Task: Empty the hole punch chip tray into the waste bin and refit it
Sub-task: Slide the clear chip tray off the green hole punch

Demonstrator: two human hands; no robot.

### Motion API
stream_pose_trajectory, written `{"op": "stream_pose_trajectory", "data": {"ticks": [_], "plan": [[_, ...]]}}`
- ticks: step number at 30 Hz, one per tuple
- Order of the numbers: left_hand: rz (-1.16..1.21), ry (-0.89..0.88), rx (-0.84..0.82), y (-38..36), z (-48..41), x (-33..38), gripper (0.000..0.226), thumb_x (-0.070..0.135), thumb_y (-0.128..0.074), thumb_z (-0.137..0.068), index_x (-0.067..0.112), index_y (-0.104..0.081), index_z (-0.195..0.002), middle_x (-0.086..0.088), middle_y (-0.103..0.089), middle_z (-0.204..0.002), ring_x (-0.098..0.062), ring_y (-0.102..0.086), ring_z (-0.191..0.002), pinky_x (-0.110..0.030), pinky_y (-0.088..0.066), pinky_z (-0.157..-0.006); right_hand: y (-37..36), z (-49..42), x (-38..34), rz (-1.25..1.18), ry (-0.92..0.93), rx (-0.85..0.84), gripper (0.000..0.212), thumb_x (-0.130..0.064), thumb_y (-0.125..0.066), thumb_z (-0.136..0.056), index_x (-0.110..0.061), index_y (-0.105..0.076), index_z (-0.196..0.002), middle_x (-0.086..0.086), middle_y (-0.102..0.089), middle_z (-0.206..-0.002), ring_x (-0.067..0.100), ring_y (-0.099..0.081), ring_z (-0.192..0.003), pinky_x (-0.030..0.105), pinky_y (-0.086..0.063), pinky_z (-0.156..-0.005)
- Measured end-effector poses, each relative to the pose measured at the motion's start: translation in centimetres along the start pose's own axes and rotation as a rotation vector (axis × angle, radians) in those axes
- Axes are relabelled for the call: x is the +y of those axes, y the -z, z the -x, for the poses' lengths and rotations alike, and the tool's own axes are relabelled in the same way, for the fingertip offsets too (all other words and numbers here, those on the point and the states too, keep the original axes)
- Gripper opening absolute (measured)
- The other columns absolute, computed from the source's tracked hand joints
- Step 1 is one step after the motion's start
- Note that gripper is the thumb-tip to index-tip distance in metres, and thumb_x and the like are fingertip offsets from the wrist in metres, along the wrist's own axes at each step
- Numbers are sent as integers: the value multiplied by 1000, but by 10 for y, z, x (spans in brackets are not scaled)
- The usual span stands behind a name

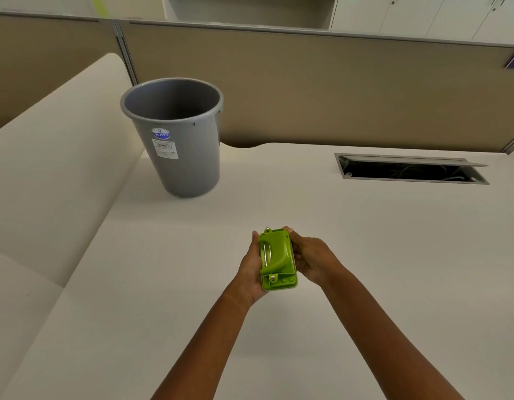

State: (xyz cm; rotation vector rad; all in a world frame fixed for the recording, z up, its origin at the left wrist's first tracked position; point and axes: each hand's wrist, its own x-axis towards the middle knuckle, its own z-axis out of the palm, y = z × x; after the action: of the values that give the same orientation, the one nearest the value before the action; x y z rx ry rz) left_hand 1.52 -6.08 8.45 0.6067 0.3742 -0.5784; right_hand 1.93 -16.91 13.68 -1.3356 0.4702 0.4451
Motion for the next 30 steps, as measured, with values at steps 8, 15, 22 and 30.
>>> {"op": "stream_pose_trajectory", "data": {"ticks": [8,15,22,30], "plan": [[2,-92,-40,3,-1,5,58,53,-10,-95,23,-59,-107,-7,-73,-98,-21,-65,-90,-34,-53,-78,6,7,10,-90,-23,-154,30,-25,-47,-94,-9,-66,-77,5,-71,-66,10,-69,-54,21,-57,-52],[235,-226,22,3,-12,16,55,55,-15,-95,24,-61,-99,-10,-76,-82,-26,-61,-93,-37,-52,-77,5,17,22,-319,-52,-159,24,-8,-46,-93,2,-63,-80,8,-75,-62,15,-73,-60,24,-60,-55],[228,-257,64,-5,-13,17,56,55,-13,-95,27,-60,-87,-9,-76,-67,-20,-73,-61,-29,-59,-57,1,20,19,-502,-115,-89,25,-3,-41,-95,4,-58,-78,12,-72,-53,17,-70,-49,27,-59,-48],[178,-259,88,-14,-10,15,64,62,-9,-90,26,-61,-85,-8,-76,-67,-18,-71,-62,-27,-57,-57,-1,20,20,-440,-23,-21,31,-4,-38,-96,-1,-60,-73,4,-71,-50,11,-69,-47,21,-58,-48]]}}
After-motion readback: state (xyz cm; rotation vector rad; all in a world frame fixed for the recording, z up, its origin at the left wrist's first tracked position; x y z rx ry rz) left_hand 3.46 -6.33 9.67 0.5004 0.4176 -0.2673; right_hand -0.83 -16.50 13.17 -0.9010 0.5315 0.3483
